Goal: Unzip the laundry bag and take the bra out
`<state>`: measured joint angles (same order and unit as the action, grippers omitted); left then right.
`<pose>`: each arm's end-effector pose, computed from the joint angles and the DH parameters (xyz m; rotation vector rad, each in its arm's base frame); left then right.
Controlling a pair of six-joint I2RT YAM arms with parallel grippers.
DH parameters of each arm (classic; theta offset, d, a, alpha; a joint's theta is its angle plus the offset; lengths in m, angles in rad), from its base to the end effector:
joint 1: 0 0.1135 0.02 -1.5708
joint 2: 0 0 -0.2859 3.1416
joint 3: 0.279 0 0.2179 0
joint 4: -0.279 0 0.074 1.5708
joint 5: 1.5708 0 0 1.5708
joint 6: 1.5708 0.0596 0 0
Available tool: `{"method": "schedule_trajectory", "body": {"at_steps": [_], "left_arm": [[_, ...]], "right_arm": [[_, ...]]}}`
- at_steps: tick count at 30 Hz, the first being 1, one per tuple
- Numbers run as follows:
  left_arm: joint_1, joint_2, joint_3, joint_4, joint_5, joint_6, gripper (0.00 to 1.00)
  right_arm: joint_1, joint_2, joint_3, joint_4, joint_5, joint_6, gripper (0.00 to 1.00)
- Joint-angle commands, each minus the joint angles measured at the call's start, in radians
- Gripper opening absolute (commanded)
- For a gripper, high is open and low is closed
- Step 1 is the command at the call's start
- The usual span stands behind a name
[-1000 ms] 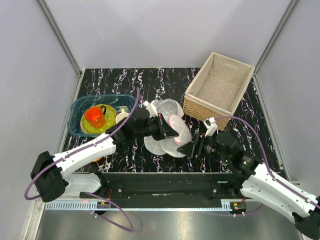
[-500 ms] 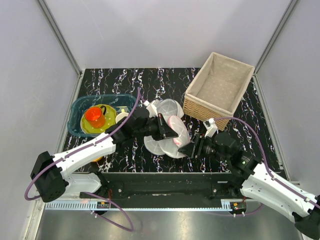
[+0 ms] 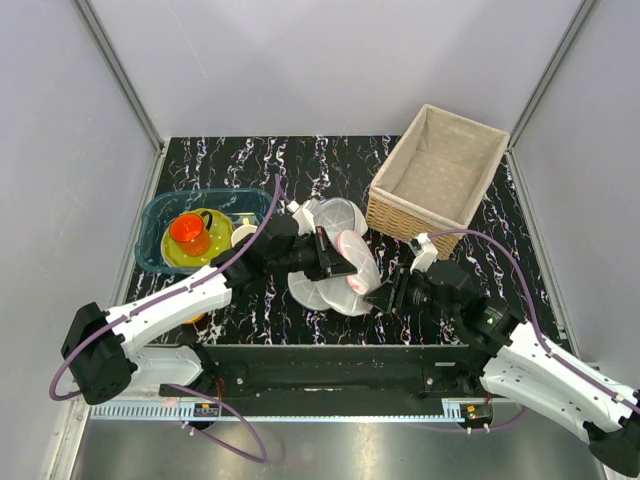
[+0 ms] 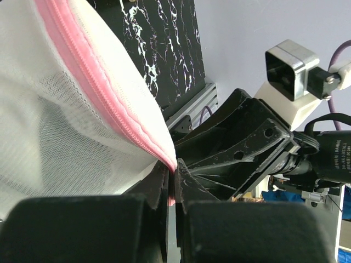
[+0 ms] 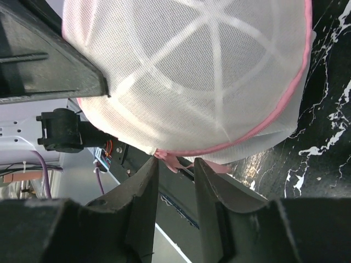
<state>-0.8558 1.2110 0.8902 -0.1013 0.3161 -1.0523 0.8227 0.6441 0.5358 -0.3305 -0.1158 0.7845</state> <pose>0.1540 -0.2056 0.3185 0.0105 2.3267 -1.4352 0.0811 0.0976 0.2656 -0.1228 2.1951 1.0932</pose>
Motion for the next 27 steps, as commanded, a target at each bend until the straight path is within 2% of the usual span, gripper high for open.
{"method": "schedule_trajectory", "body": {"at_steps": [1,3,9,10,13,19,22,27], "left_arm": [[0.004,-0.004,0.009,0.098,0.026,-0.008,0.0],[0.004,-0.004,0.006,0.097,0.029,-0.012,0.0],[0.004,0.002,0.009,0.098,0.031,-0.012,0.0],[0.004,0.004,0.01,0.098,0.032,-0.012,0.0],[0.004,0.012,0.007,0.123,0.04,-0.012,0.0],[0.024,-0.008,0.013,0.104,0.038,0.006,0.0],[0.052,-0.033,0.015,0.072,0.069,0.032,0.0],[0.09,-0.045,0.004,0.029,0.078,0.078,0.0]], "right_arm": [[0.001,0.043,0.079,-0.03,0.045,-0.051,0.38],[0.001,0.052,0.084,-0.031,0.051,-0.047,0.31],[0.001,0.045,0.081,-0.035,0.05,-0.048,0.19],[0.001,0.042,0.081,-0.039,0.06,-0.047,0.12],[0.001,0.04,0.092,-0.073,0.109,-0.025,0.0],[0.001,-0.016,0.038,-0.146,0.214,0.027,0.0],[0.0,-0.07,-0.04,-0.201,0.278,0.123,0.0],[0.0,-0.139,-0.135,-0.219,0.243,0.257,0.0]]}}
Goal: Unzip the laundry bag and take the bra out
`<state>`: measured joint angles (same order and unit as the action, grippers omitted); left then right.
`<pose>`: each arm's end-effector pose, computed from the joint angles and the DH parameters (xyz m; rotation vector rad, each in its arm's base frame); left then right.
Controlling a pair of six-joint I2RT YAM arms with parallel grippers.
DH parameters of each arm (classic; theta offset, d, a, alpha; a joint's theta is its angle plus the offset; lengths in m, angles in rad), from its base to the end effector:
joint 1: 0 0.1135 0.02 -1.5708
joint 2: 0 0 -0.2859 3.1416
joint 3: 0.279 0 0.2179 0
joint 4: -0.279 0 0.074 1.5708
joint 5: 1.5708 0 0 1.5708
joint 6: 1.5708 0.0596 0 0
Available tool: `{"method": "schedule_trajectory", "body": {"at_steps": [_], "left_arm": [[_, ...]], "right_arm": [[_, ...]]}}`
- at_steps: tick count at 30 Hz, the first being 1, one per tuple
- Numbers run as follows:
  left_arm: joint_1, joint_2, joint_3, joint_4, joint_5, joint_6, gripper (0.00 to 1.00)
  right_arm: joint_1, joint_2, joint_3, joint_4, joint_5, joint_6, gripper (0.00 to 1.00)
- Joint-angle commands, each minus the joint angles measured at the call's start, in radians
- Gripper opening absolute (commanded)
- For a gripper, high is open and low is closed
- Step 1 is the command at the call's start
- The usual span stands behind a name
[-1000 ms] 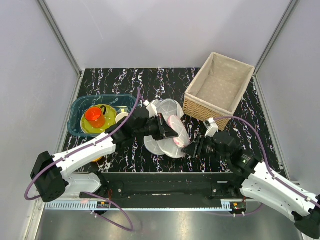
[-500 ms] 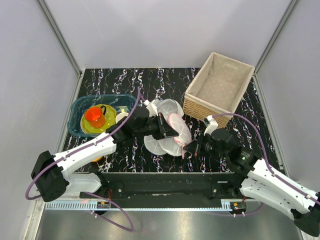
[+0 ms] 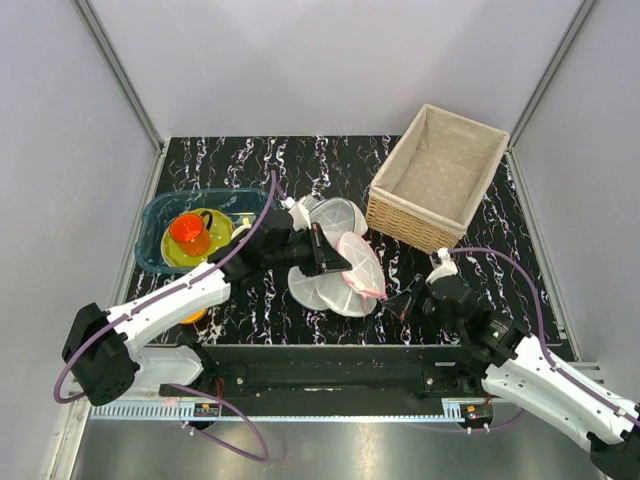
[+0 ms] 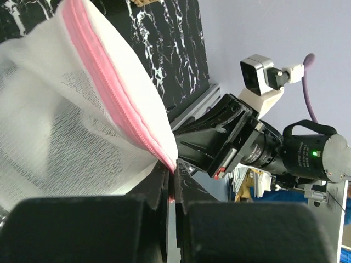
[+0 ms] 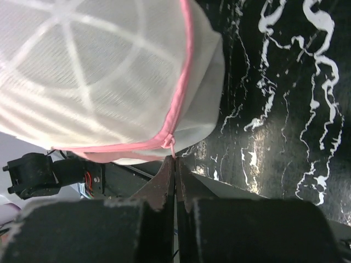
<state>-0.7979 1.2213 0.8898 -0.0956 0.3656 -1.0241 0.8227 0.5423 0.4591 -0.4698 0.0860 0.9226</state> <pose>0.1647 -0.1994 0.3170 0.0124 2.3210 -1.4331 0.0734 0.0715 0.2334 0.1677 2.2635 0.9070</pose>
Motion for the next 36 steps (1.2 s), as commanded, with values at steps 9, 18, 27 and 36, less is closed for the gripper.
{"method": "schedule_trajectory", "body": {"at_steps": [9,18,27,36], "left_arm": [[0.026,0.162,0.118,0.025,-0.004,0.117,0.03],[0.028,-0.012,0.256,-0.324,-0.031,0.222,0.83],[-0.09,-0.264,-0.026,-0.235,-0.031,-0.025,0.94],[-0.149,-0.195,-0.057,-0.177,-0.214,-0.116,0.99]], "right_arm": [[0.003,0.071,0.042,0.019,-0.083,0.075,0.0],[0.003,0.01,0.056,0.003,-0.061,0.11,0.0],[0.003,0.042,0.088,0.003,-0.083,0.087,0.0],[0.003,0.065,0.093,-0.021,-0.114,0.061,0.0]]}}
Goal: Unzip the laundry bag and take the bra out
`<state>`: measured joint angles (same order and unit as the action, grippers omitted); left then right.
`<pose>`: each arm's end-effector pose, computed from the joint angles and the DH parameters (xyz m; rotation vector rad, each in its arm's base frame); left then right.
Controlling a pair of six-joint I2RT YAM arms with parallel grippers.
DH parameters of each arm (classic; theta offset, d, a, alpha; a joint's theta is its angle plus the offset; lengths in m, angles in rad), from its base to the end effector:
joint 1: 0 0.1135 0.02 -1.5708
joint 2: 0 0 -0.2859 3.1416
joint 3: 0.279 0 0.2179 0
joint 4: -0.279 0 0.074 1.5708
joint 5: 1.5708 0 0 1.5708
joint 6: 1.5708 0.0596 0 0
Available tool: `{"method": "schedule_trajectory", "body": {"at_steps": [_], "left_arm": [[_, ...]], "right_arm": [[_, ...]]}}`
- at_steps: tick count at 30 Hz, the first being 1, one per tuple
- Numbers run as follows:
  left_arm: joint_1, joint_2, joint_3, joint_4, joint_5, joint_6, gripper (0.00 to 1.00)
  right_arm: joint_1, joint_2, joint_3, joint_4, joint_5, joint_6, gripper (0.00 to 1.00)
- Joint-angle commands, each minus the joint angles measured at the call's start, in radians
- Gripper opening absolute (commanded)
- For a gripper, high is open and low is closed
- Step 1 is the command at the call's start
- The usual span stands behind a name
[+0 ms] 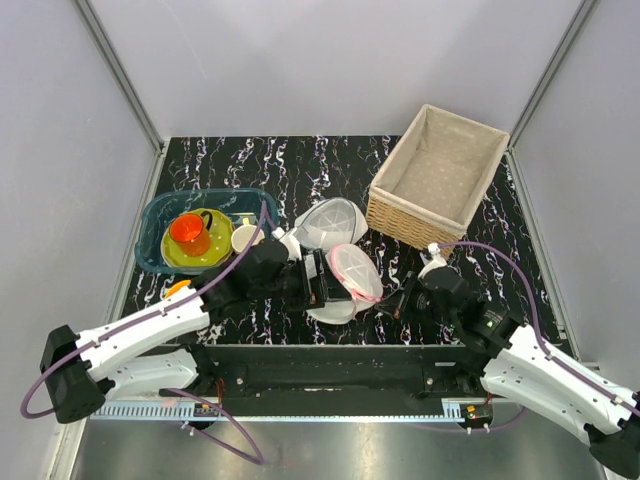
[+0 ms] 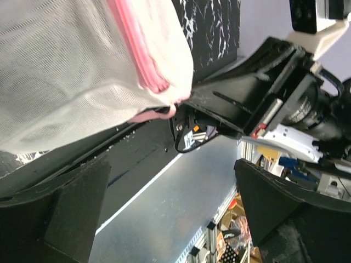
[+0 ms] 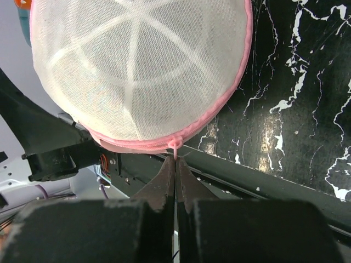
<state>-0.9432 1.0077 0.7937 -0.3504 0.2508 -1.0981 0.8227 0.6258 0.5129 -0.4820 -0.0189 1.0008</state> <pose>0.1032 -0.1674 0.2989 -0.0204 2.4936 -1.3313 0.0766 0.0842 0.2421 0.1988 2.3593 1.0072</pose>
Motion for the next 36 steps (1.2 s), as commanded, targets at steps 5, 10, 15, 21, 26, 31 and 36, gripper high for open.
{"method": "schedule_trajectory", "body": {"at_steps": [5,10,15,21,26,31,36], "left_arm": [[-0.005,0.136,0.081,0.132,-0.116,-0.043,0.99],[-0.043,0.27,0.191,0.075,-0.143,0.033,0.92],[-0.049,0.231,0.276,-0.021,-0.215,0.093,0.0],[0.053,0.115,0.237,-0.036,-0.17,0.139,0.0],[0.064,0.192,0.311,-0.047,-0.131,0.219,0.0],[0.072,0.378,0.465,-0.068,-0.09,0.322,0.0],[0.081,0.558,0.692,-0.23,-0.091,0.418,0.2]], "right_arm": [[0.001,-0.057,0.033,-0.04,-0.003,-0.008,0.0],[0.003,-0.054,0.042,-0.052,-0.035,-0.01,0.0],[0.003,-0.125,0.072,-0.133,-0.058,-0.044,0.0],[0.003,-0.299,0.073,-0.357,-0.012,-0.022,0.0],[0.001,-0.336,0.021,-0.229,-0.105,0.028,0.0],[0.001,-0.252,0.051,-0.149,-0.099,0.003,0.0],[0.003,-0.108,0.09,-0.03,-0.104,-0.024,0.0]]}}
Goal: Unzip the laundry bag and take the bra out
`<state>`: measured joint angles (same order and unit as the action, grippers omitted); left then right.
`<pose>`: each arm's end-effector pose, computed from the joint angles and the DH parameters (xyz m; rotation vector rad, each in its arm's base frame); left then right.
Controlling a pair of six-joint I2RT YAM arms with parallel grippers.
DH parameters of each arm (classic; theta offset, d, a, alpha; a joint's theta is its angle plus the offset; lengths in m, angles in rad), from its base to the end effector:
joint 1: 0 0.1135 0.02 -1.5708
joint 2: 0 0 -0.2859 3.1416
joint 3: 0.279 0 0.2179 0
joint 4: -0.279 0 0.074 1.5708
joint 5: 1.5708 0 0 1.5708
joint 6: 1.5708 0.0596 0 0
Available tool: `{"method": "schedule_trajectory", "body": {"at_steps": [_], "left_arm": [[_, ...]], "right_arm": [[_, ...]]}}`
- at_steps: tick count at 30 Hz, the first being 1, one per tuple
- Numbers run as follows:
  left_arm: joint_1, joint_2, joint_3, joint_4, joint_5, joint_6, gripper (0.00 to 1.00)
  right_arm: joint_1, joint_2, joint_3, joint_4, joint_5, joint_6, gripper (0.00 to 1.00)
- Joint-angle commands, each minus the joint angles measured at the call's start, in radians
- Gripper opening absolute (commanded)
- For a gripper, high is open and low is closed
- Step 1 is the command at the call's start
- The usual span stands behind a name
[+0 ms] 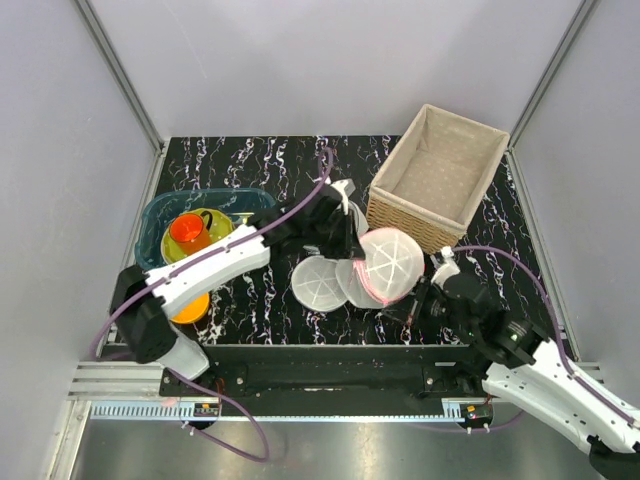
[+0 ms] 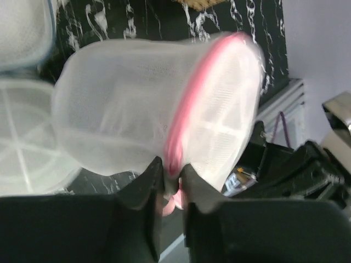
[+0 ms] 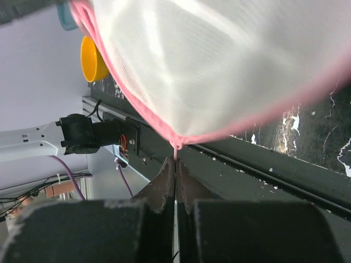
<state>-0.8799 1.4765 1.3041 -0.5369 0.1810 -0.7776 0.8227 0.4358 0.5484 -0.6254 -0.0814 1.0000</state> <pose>0.1895 -0.2460 0.3349 0.2322 2.4935 -1.0010 0.0498 0.0608 0.2519 0.1499 2.3073 1.1256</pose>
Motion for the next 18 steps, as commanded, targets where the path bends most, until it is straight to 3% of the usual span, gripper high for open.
{"method": "schedule_trajectory", "body": {"at_steps": [1,4,8,13,14,18], "left_arm": [[0.019,0.125,0.248,-0.069,-0.026,0.103,0.4],[0.019,0.116,0.278,-0.135,-0.041,0.098,0.66],[0.018,-0.075,0.158,-0.14,-0.129,0.008,0.77],[0.013,-0.266,-0.099,0.017,-0.086,-0.144,0.78],[0.013,-0.28,-0.179,0.093,-0.063,-0.175,0.79],[0.009,-0.234,-0.25,0.21,0.027,-0.183,0.8]], "right_arm": [[0.003,0.118,0.067,0.116,-0.02,-0.015,0.0],[0.003,0.155,0.053,0.171,0.008,0.008,0.0],[0.003,0.195,0.015,0.262,0.022,0.045,0.0],[0.003,0.23,-0.027,0.335,0.002,0.061,0.0],[0.003,0.231,-0.03,0.34,0.0,0.065,0.0],[0.003,0.233,-0.044,0.339,-0.012,0.065,0.0]]}}
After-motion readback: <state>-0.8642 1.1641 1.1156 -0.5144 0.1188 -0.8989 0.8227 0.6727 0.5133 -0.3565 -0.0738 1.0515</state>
